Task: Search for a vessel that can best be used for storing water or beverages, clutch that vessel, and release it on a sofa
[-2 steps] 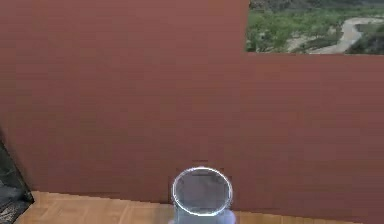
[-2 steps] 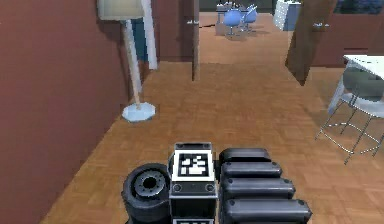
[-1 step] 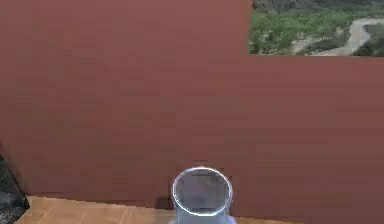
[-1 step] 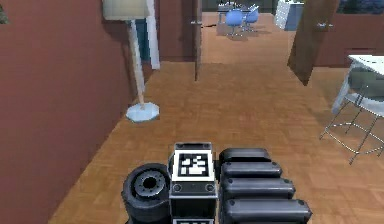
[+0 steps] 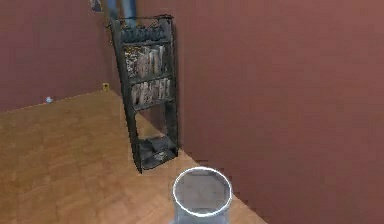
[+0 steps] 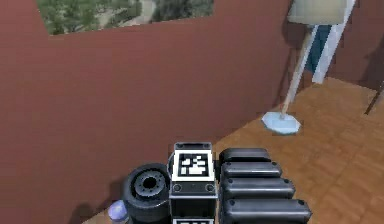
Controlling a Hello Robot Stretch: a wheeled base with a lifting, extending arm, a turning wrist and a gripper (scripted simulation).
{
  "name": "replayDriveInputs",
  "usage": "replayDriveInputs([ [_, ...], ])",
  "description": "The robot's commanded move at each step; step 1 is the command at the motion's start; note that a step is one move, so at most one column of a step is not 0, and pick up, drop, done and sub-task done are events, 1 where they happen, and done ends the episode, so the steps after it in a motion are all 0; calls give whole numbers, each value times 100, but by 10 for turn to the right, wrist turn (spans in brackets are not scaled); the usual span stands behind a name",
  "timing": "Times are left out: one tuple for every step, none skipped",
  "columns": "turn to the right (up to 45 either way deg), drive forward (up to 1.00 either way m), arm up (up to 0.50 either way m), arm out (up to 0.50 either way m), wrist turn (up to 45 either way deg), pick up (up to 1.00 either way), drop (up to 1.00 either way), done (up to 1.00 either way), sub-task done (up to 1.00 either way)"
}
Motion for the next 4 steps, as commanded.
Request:
replayDriveInputs([
  [-300,0,0,0,0,0,0,0,0],
  [0,100,0,0,0,0,0,0,0],
  [0,15,0,0,0,0,0,0,0],
  [-60,0,0,0,0,0,0,0,0],
])
